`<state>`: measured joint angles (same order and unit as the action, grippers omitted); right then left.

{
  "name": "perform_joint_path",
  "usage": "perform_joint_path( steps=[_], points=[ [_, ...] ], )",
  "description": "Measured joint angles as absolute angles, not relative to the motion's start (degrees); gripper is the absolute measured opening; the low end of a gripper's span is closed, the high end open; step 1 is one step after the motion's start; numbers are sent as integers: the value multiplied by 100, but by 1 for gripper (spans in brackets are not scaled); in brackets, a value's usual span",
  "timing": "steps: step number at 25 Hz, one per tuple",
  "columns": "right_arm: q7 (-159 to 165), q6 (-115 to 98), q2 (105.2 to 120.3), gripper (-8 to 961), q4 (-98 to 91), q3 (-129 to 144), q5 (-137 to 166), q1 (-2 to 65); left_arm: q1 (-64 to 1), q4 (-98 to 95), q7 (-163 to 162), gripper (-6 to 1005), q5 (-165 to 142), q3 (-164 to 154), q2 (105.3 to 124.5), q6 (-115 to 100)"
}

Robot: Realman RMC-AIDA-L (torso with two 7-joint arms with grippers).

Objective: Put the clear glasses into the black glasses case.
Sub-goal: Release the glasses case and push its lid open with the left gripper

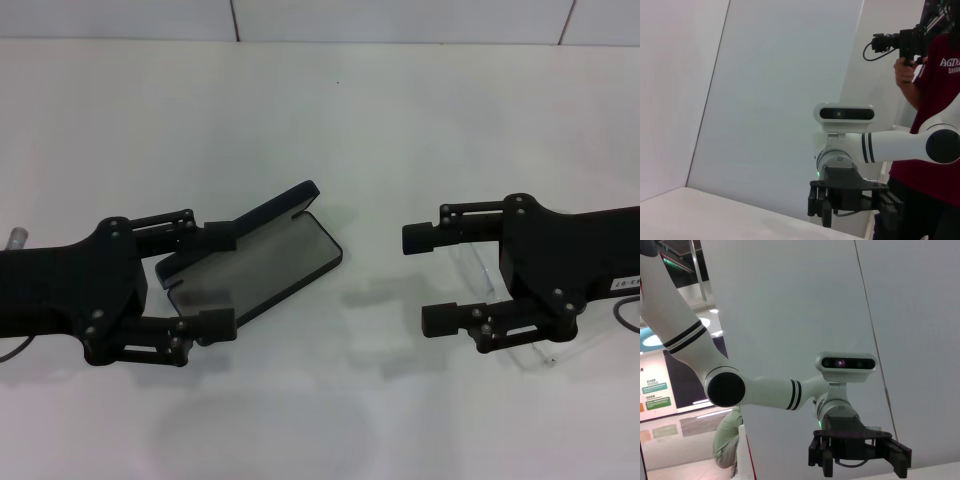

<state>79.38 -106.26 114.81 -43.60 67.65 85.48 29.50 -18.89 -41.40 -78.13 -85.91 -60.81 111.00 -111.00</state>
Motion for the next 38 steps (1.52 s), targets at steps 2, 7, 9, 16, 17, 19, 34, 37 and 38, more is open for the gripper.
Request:
perform_joint_path(
  steps=[2, 7, 9, 16, 17, 19, 34, 37, 38],
  points=[
    [7940, -10629, 11475, 722, -4360, 6765, 8546, 2944, -1889, -4140, -7813, 871, -8594, -6082, 11100, -11100],
    [7942, -10671, 11469, 723, -4366, 6758, 8537, 2944, -1889, -4139, -7860, 859, -8598, -6082, 11100, -11097],
    [7943, -10666, 11469, 722, -4368, 6758, 8535, 2943, -1889, -4139, -7892, 855, -8603, -6081, 11100, -11090],
    [7915, -10608, 11405, 722, -4321, 6215, 8725, 2898, -1945, -4444, -8696, 839, -8662, -5483, 11256, -10685],
    [7914, -10607, 11371, 722, -4304, 6026, 8758, 2866, -1959, -4667, -9003, 837, -8666, -5364, 11310, -10500],
    [7912, -10605, 11284, 722, -4287, 5635, 8787, 2763, -2012, -5053, -9534, 833, -8676, -5289, 11405, -10141],
    [7726, -10479, 11025, 723, -3979, 4455, 8808, 1979, -3404, -6701, -12714, 775, -12523, -5860, 11935, -7731],
    [7714, -10421, 11025, 723, -3919, 4454, 8808, 1961, -3316, -7745, -13590, 774, -13424, -6902, 11954, -7778],
    [7711, -10402, 11024, 723, -3907, 4453, 8808, 1960, -3243, -8205, -13931, 773, -13714, -7299, 11942, -7842]
  ],
)
